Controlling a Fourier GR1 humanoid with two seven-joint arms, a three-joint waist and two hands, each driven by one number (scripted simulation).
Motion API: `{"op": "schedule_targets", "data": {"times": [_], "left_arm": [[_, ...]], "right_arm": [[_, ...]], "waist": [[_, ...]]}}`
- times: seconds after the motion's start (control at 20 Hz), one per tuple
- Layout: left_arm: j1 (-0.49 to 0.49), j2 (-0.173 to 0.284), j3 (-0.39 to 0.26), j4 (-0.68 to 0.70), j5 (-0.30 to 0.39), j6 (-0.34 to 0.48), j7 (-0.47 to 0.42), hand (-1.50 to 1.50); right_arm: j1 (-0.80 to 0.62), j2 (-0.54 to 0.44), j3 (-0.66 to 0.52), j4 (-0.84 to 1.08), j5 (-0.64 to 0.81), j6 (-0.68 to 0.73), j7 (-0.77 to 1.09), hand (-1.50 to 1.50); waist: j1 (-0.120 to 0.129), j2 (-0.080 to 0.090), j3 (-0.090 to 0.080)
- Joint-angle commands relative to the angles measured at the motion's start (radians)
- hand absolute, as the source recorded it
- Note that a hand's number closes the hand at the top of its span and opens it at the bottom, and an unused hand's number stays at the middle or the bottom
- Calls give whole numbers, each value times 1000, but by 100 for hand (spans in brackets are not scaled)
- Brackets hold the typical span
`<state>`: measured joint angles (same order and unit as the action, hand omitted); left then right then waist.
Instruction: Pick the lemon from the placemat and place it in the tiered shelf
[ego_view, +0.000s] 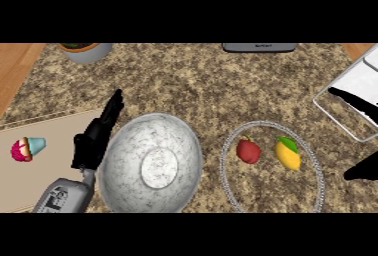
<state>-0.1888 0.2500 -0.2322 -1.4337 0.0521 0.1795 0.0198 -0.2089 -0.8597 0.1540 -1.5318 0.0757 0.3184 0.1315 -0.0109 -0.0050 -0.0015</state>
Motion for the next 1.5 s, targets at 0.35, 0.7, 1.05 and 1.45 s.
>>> {"op": "schedule_targets", "data": {"times": [0.35, 0.7, 1.05, 1.45], "left_arm": [[-14, -40, 51, -23, -50, -46, 59, 0], [22, -44, 89, -36, -54, -81, 26, 0], [64, -86, 99, -44, -108, -101, 1, 0], [25, -138, 116, -10, -146, -113, 9, 0]], "right_arm": [[132, 148, -56, -309, 127, 29, 224, -150], [201, 260, -29, -444, 247, 5, 332, -150], [244, 316, -96, -389, 326, 92, 214, -150], [161, 418, -101, -243, 455, 102, 178, -150]], "waist": [[8, 4, 1], [7, 3, 1], [8, 4, 1], [10, 4, 1]]}}
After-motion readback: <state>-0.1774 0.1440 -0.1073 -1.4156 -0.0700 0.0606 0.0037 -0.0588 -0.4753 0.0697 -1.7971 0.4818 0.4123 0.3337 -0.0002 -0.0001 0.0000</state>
